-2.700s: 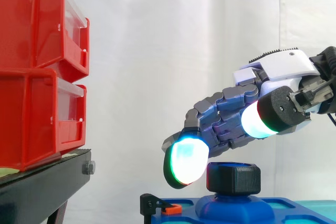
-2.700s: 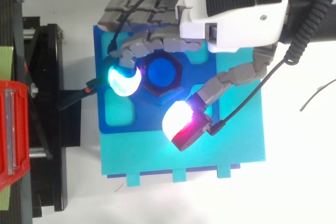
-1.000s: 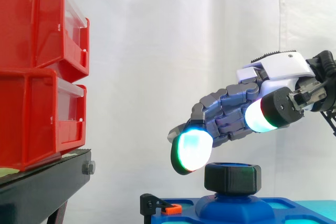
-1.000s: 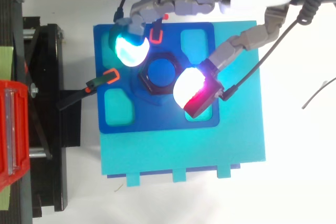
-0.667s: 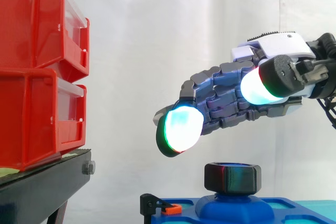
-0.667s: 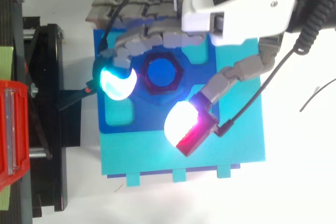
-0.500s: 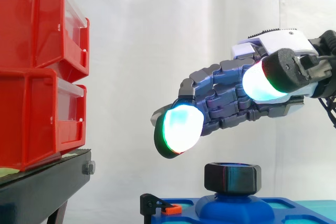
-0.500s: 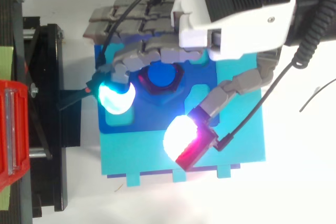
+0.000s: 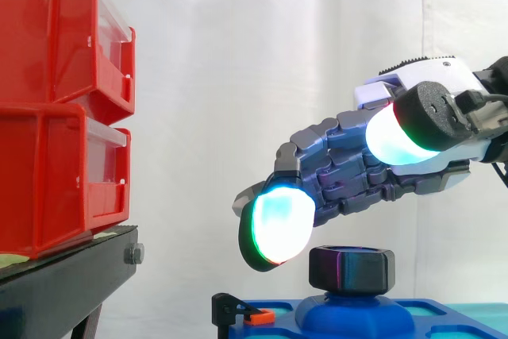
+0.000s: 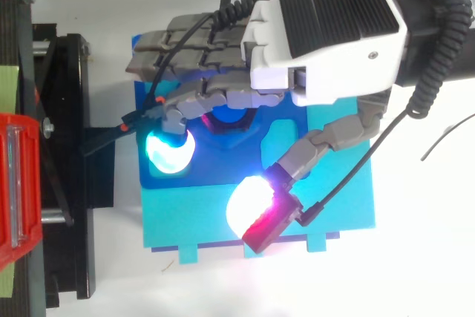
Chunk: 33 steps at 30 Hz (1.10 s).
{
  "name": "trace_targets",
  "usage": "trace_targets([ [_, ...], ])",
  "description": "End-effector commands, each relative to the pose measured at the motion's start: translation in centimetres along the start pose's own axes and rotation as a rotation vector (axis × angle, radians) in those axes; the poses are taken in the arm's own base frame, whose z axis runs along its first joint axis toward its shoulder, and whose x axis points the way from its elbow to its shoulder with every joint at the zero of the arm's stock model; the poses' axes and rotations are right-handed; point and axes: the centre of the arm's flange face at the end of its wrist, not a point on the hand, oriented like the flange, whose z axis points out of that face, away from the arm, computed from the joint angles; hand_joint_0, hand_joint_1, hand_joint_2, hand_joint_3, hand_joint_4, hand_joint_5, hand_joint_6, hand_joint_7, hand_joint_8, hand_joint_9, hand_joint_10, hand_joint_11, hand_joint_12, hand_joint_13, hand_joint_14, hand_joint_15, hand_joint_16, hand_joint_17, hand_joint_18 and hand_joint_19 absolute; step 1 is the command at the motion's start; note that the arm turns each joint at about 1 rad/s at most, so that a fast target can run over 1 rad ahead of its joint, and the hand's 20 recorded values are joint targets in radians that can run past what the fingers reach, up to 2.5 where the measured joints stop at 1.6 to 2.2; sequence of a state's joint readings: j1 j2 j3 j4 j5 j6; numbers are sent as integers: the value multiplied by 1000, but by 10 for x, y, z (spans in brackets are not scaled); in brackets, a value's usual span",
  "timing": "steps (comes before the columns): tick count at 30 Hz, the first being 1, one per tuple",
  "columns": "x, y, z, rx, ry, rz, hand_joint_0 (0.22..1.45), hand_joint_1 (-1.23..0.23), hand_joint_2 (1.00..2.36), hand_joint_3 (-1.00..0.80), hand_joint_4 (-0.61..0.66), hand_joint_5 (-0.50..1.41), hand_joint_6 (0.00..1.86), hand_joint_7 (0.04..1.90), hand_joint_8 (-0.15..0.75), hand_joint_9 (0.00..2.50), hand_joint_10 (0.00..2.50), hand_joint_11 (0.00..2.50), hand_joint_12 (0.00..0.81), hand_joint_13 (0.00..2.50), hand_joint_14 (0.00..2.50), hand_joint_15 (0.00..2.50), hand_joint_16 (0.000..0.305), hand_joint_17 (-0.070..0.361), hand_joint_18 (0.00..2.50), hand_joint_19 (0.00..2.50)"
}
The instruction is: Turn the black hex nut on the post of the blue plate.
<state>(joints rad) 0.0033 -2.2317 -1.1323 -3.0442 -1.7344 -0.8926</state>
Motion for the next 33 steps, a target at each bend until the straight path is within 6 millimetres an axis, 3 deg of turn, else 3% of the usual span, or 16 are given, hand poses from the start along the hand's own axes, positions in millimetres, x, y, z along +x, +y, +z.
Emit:
trace_targets([
  [1,-1,-3,-1,6,0,-4,414,-407,1000,-500,176,-243,503,860,244,0,0,0,357,0,0,0,48,108,0,0],
  [33,-4,-21,-10,18,4,-27,422,-362,1000,-500,186,-233,503,866,237,0,0,0,353,0,0,0,47,107,0,0],
])
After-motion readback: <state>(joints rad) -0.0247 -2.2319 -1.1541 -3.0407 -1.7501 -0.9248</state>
